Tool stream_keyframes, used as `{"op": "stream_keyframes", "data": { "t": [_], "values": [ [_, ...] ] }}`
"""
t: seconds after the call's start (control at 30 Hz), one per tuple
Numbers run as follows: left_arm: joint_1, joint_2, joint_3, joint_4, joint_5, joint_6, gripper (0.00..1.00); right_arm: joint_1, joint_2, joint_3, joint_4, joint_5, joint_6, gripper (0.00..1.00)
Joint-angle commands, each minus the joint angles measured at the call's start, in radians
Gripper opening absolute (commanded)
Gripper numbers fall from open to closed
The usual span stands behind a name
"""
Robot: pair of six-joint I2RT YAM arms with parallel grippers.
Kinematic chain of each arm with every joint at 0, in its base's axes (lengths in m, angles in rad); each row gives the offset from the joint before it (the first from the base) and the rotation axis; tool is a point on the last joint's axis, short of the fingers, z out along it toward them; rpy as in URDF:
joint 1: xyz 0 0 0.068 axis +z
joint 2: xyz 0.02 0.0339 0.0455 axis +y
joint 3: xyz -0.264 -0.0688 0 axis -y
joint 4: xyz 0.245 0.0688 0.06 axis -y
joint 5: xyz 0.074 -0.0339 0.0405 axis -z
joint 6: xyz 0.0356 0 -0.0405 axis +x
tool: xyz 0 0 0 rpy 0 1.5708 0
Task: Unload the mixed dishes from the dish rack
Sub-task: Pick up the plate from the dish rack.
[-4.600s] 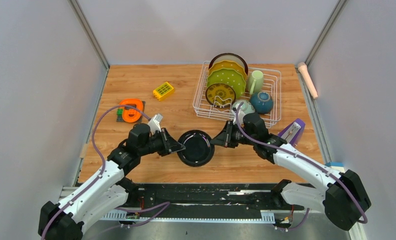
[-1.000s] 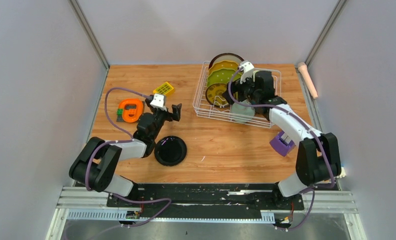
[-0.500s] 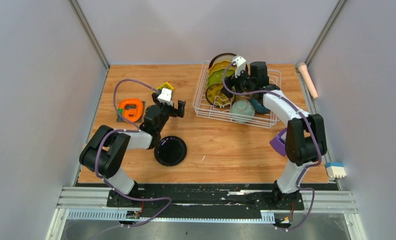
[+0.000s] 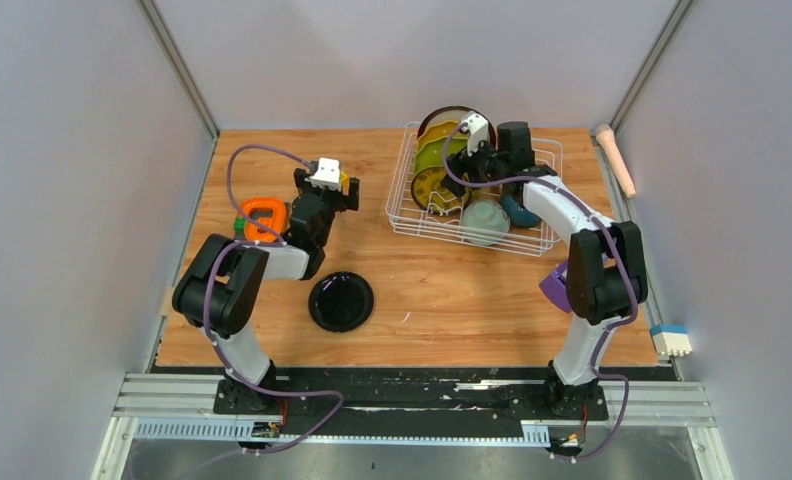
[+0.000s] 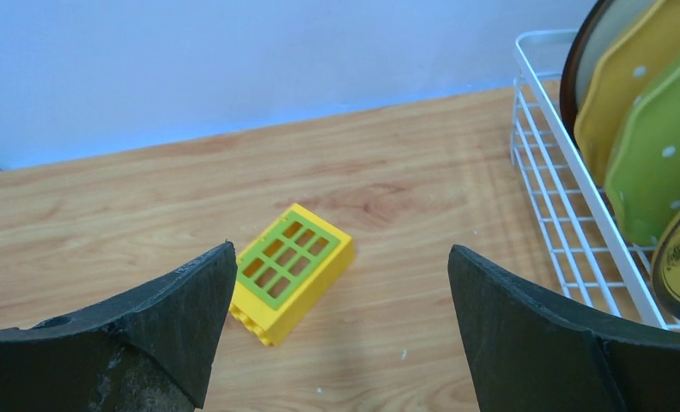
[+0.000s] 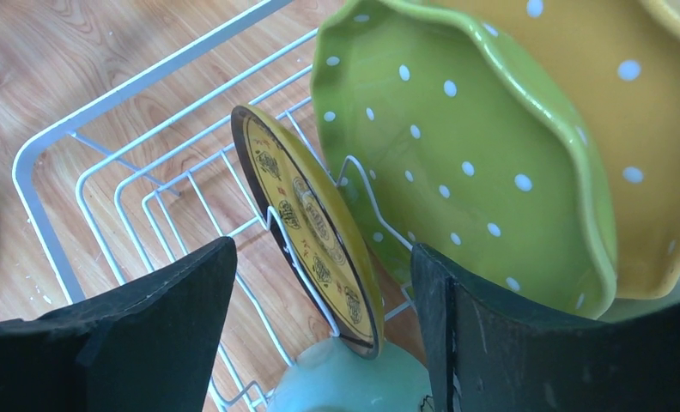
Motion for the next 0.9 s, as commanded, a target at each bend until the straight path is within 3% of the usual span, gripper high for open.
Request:
{"op": "stream_keyframes", "data": {
  "t": [0.0, 0.2, 0.3, 0.4, 0.5, 0.63, 0.87],
  "values": [
    [0.0, -0.106, -0.001, 0.076, -0.057, 0.095, 1.0, 0.002, 0.03, 0.062, 0.015, -0.035, -0.031, 0.73],
    [0.0, -0.164, -0.039, 0.043, 0.014, 0.056, 1.0, 0.003, 0.077, 0.102, -0.008, -0.066, -0.071, 0.66],
    [0.0, -0.208, -0.044, -0.064, 0.146, -0.012, 1.0, 0.002, 0.098, 0.123, -0.029, -0.066, -0.09, 0.58],
    [0.0, -0.223, -0.031, -0.137, 0.217, -0.06, 1.0, 0.002, 0.11, 0.132, -0.041, -0.064, -0.108, 0.41],
    [0.0, -0.243, -0.036, -0.158, 0.231, -0.066, 1.0, 0.003, 0.107, 0.134, -0.048, -0.072, -0.128, 0.18],
    [0.0, -0.289, -0.045, -0.185, 0.23, -0.063, 1.0, 0.002, 0.073, 0.146, -0.047, -0.096, -0.136, 0.0],
    [0.0, -0.402, -0.048, -0.313, 0.254, -0.109, 1.0, 0.002, -0.058, 0.142, -0.04, -0.037, -0.103, 0.0]
  ]
}}
